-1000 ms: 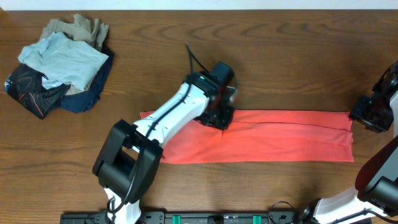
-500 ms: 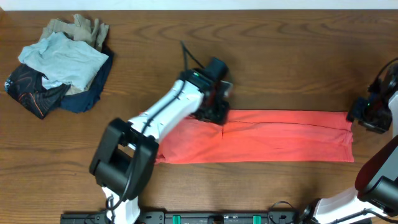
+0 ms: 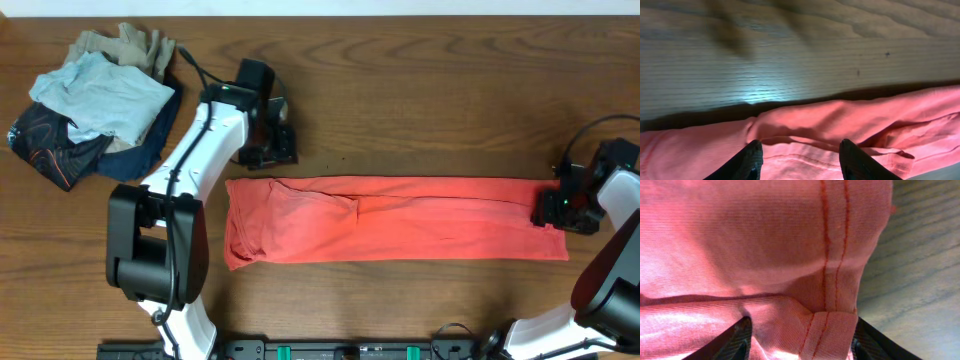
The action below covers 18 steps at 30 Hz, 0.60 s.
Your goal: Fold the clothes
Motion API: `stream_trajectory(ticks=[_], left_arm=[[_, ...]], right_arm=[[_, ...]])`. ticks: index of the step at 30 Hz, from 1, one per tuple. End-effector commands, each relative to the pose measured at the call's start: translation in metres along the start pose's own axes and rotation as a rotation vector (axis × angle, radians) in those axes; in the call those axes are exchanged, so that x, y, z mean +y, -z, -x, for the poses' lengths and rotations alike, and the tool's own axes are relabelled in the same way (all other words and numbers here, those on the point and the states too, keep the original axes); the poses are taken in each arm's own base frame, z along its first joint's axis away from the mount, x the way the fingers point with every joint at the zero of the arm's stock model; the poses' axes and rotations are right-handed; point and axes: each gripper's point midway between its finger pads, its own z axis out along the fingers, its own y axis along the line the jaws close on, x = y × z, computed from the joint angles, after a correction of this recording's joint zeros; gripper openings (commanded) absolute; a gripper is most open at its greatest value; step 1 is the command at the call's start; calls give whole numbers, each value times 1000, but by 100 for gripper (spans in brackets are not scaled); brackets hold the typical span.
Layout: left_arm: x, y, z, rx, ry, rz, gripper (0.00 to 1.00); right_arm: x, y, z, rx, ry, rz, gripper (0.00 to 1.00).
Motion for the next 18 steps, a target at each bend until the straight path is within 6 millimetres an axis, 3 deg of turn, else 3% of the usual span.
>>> stream_trajectory(ticks=[1,4,6,10,14,18], left_arm=[[7,10,1,-19,34,7,51],[9,10,2,-21,38,7,51],[9,10,2,-21,38,7,52],[9,10,2,-21,39,7,52],[9,10,2,-21,38,7,52],[9,10,2,-22,38,7,52]], right_arm=[[9,-10,-11,9,20,49,59],[10,-12,-10,-3,20,56,53],[9,-12,-4,-26,3,50,42],[5,-9,6,-57,-93,40,4],[-8,2,23,-94,-101,-5,1],[-32,26,48,-152,-155,-67,1]])
